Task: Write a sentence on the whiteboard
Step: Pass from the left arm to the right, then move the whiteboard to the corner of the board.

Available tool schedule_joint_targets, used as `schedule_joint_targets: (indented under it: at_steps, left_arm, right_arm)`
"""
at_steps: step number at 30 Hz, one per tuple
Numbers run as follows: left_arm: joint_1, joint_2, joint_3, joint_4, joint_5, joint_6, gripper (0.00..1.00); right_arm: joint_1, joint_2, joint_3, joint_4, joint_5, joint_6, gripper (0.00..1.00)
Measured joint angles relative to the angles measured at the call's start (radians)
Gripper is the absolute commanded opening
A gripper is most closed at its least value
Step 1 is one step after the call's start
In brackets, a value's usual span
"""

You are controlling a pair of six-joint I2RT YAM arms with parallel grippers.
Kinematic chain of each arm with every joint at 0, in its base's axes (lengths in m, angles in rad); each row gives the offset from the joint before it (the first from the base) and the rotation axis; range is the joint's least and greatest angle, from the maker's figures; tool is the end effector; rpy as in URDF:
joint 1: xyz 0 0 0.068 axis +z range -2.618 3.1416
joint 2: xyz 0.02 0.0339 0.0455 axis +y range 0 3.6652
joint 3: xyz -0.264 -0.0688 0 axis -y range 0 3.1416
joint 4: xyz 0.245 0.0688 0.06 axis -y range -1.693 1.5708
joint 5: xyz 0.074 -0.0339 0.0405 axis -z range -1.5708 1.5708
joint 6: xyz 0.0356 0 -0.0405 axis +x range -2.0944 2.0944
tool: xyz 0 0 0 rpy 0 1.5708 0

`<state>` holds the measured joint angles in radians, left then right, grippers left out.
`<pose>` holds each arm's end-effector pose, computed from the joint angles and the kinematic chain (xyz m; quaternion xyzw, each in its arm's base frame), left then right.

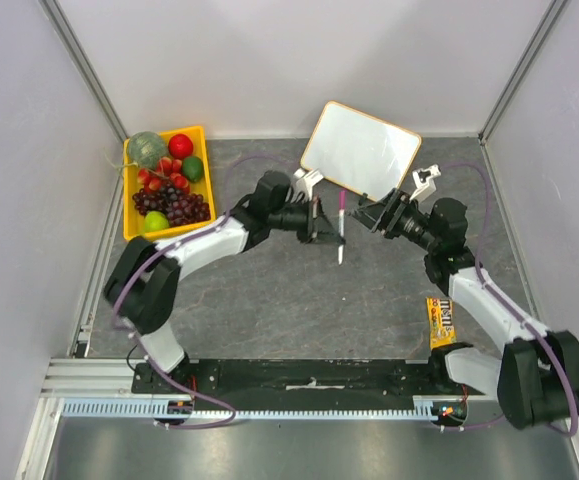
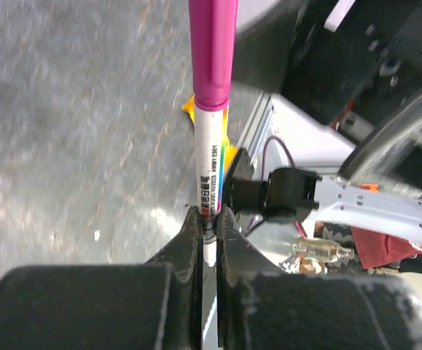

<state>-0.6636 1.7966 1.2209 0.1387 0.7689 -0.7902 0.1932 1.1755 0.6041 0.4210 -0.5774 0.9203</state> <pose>0.3058 -0.2705 0.2456 0.1515 0.7932 -0.5672 0.1617 0.2510 0.0689 0.2596 0.0850 0.7454 0.5135 0.4165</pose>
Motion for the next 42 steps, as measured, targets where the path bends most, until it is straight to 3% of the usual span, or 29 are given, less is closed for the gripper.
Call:
schedule_joint_targets:
  at_steps: [2, 8, 18, 33, 42]
  left_arm:
    - [0.0, -0.095, -0.08, -0.047, -0.026, 0.02, 0.02]
    - [0.0, -0.349, -0.159, -0.214, -0.084, 0.124, 0.02]
    - [0.0, -0.52, -0.288, -0.335, -0.144, 0.181, 0.02]
    - [0.0, -0.57, -0.285, -0.486, -0.171, 0.272, 0.02]
    - [0.0, -0.625, -0.285, -0.521, -0.196, 0.319, 0.02]
  right_arm:
    - [0.001, -0.054, -0.005, -0.037, -0.004, -0.019, 0.98]
    - [0.001, -0.264, -0.084, -0.15, 0.003, -0.104, 0.98]
    - [0.002, -0.458, -0.221, -0.407, 0.071, -0.242, 0.98]
    - [0.001, -0.375, -0.198, -0.584, 0.274, -0.346, 0.98]
    - [0.024, -0.254, -0.06, -0.614, 0.405, -0.389, 0.98]
